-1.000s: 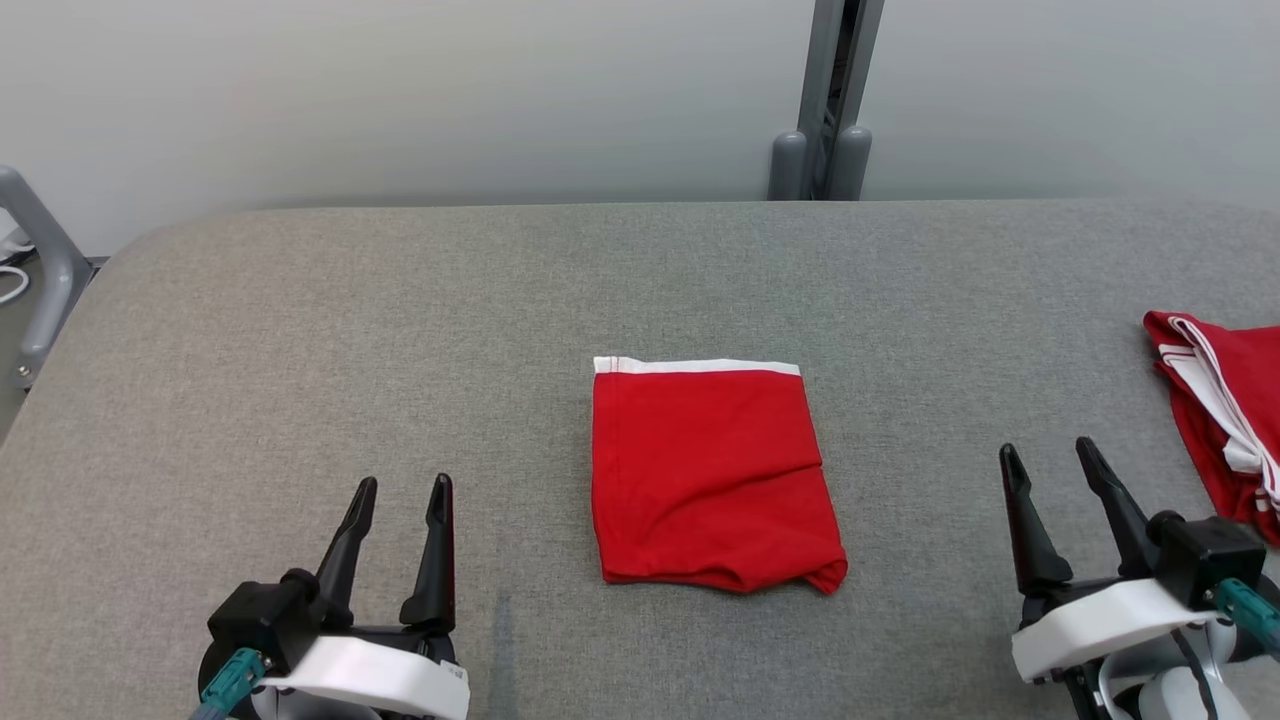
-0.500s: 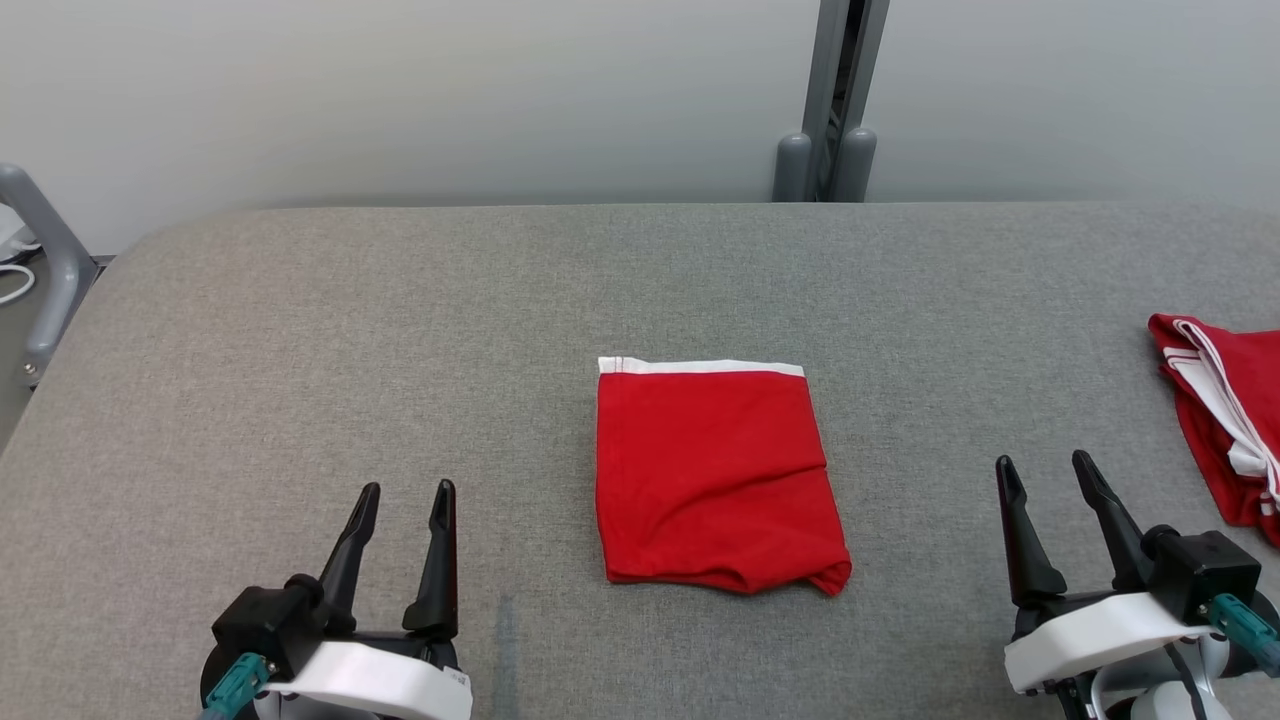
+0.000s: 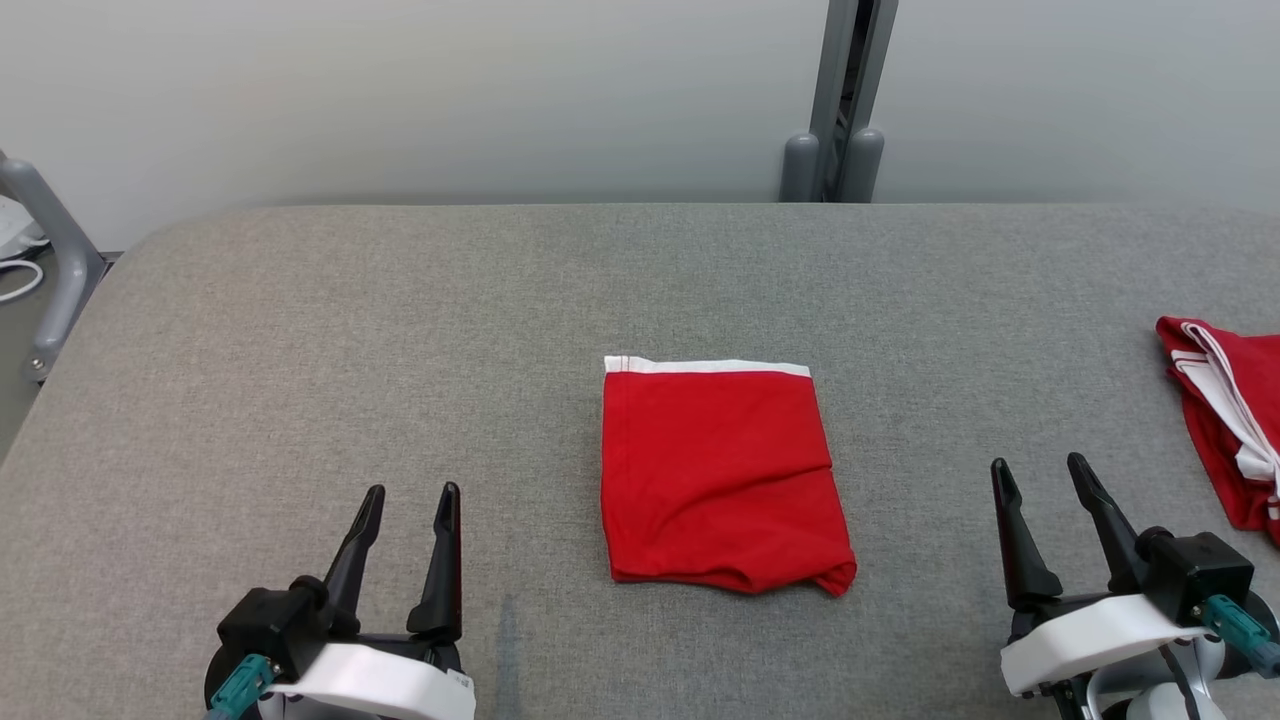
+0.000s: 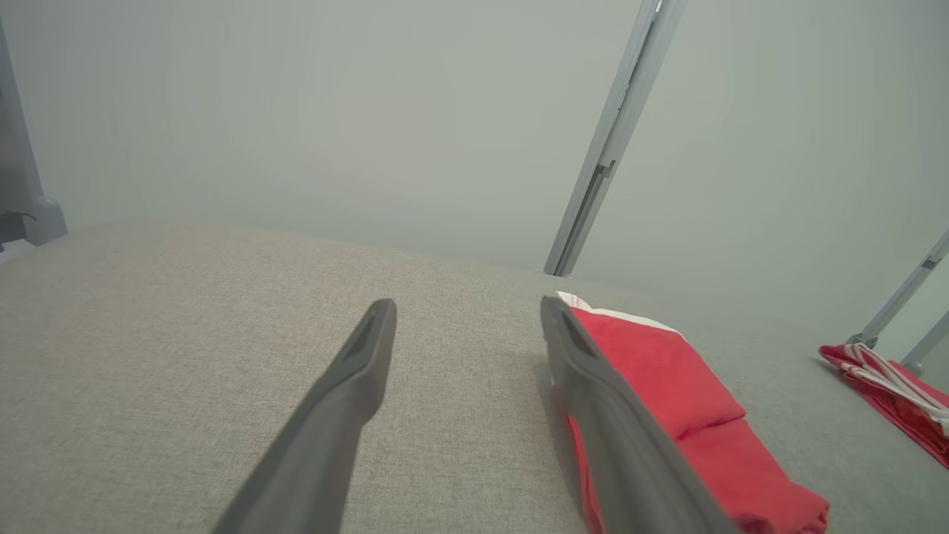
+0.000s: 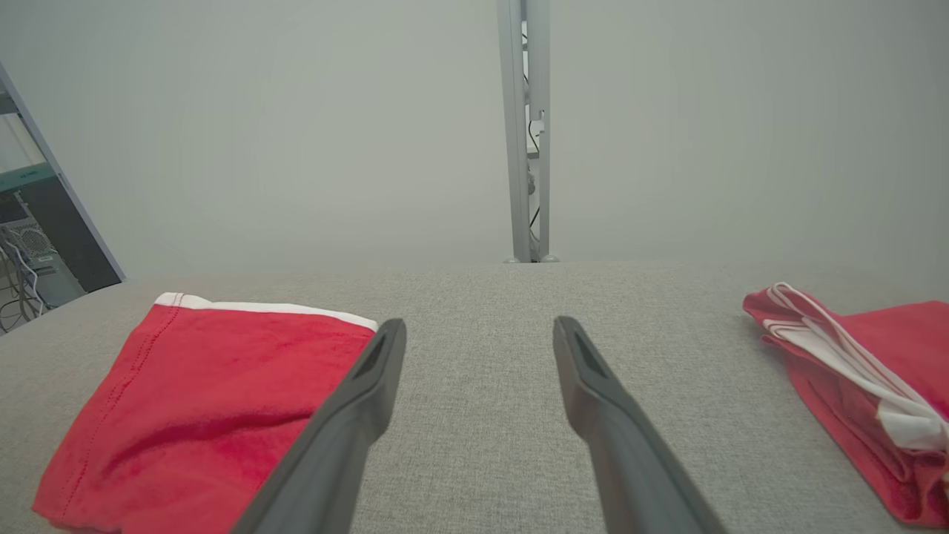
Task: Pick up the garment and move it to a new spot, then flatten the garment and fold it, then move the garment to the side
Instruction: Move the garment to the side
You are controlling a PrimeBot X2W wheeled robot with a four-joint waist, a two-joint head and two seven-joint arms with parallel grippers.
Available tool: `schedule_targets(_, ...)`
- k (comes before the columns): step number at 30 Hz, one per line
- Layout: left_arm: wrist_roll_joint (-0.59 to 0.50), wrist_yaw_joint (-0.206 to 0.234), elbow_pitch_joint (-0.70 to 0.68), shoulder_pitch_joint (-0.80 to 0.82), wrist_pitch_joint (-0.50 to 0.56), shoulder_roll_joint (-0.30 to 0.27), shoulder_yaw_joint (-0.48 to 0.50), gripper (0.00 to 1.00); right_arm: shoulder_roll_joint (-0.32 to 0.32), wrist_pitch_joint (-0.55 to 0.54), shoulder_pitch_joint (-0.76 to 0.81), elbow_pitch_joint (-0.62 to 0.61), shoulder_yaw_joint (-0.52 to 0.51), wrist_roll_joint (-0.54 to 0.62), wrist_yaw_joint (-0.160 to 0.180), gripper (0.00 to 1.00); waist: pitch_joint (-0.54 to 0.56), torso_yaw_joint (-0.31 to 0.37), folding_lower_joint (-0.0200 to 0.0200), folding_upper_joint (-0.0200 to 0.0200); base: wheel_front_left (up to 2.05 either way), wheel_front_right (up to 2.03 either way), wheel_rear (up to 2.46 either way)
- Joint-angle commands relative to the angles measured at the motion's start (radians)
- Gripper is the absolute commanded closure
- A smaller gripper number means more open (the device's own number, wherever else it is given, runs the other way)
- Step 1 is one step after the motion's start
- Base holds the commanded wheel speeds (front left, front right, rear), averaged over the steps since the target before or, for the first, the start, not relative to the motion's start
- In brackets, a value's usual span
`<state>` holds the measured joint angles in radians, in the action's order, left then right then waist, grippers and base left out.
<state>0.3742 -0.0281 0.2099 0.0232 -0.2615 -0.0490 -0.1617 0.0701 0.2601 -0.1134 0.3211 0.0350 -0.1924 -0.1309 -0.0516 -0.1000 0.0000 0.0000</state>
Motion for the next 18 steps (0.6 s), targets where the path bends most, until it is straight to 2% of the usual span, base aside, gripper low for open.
schedule_targets(1, 0.000, 0.000, 0.002, -0.007, -0.004, -0.004, 0.001, 0.00, 0.002, 0.007, 0.000, 0.002, -0.003, 0.001, 0.001, 0.00, 0.000, 0.000, 0.0000, 0.0000, 0.00, 0.00, 0.00)
schedule_targets(18, -0.001, -0.002, 0.011, 0.003, -0.004, -0.004, -0.005, 0.00, 0.001, 0.004, -0.006, 0.015, -0.005, -0.012, 0.001, 0.00, -0.004, -0.007, 0.0000, 0.0000, 0.00, 0.00, 0.00)
